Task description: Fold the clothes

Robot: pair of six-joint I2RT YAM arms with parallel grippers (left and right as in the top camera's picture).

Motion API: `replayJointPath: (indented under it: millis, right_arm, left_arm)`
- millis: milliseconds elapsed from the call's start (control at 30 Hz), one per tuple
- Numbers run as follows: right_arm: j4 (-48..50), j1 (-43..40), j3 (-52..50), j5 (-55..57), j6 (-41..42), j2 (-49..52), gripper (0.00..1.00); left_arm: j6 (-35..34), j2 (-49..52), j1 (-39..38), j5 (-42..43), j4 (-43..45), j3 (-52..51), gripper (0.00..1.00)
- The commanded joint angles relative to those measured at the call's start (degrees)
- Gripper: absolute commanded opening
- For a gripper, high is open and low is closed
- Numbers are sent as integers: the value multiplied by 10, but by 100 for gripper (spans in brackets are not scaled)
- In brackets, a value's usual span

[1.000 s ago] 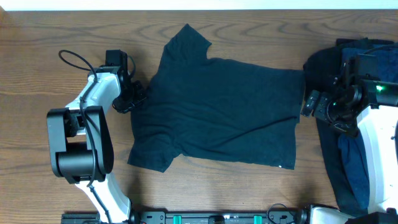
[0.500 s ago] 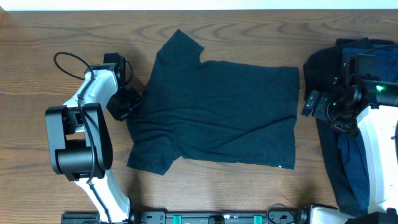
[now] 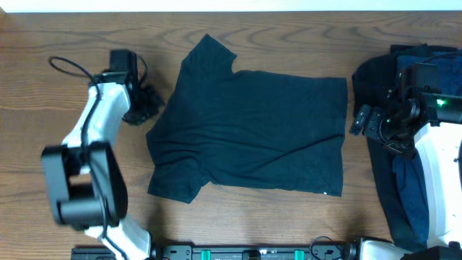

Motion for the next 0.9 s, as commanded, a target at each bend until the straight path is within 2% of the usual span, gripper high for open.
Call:
replayJointPath:
  millis: [0,200,333,400,467,500,533,600,867]
  right_arm:
    - [-1,-4,3,8,-7,-1,99]
    - [-1,-4,3,8,-7,-1,99]
    - [-1,-4,3,8,-7,-1,99]
    - [-1,-4,3,8,-7,-1,99]
    - [-1,-4,3,8,-7,-1,99]
    - [-1,-4,3,8,-7,-1,99]
    - [-1,-4,3,8,-7,-1,99]
    - [-1,-4,3,8,-7,-1,99]
    - [-1,-4,3,8,-7,-1,99]
  left_arm:
    - [47,-39,-18,37,11,33,6]
    - [48,-6,-34,27,47,45,6]
    - [50,33,-26,-59,39,45,6]
    - [63,45,-19,-48,35,45,17]
    - [92,54,-11,-5,35,45,42]
    - [116,61,-7,32,36,45,52]
    - [139,66,-3,67,36,45,56]
    - [169,77,5,117,32,45,58]
    - [169,136,24,130,29,43,59]
